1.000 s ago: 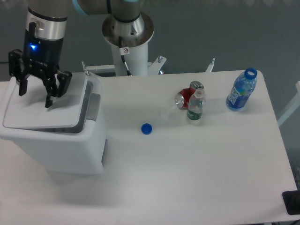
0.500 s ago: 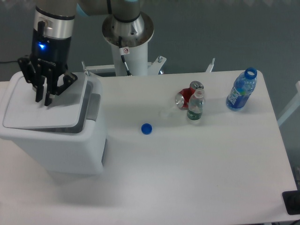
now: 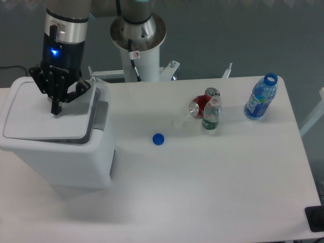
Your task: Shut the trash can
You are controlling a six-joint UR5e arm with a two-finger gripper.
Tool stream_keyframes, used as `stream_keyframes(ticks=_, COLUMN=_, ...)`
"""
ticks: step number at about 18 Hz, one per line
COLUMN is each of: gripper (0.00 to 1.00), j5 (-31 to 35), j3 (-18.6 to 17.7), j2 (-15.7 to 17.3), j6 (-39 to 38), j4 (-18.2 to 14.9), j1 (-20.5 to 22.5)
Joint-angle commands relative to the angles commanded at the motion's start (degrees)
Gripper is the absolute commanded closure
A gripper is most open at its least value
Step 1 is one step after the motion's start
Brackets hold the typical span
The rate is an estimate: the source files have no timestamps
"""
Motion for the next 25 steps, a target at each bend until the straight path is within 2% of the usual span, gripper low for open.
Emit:
stream_keyframes(ticks=15, gripper=0.89, j5=0.4, j3=-0.8, j2=0.5, j6=0.3, j4=0.0, j1=3.6)
stream_keyframes(ticks=25, gripper=0.89, j5=2.0, j3=-1.5, j2=0.6, j6=0.3, j4=0.0, j1=3.5)
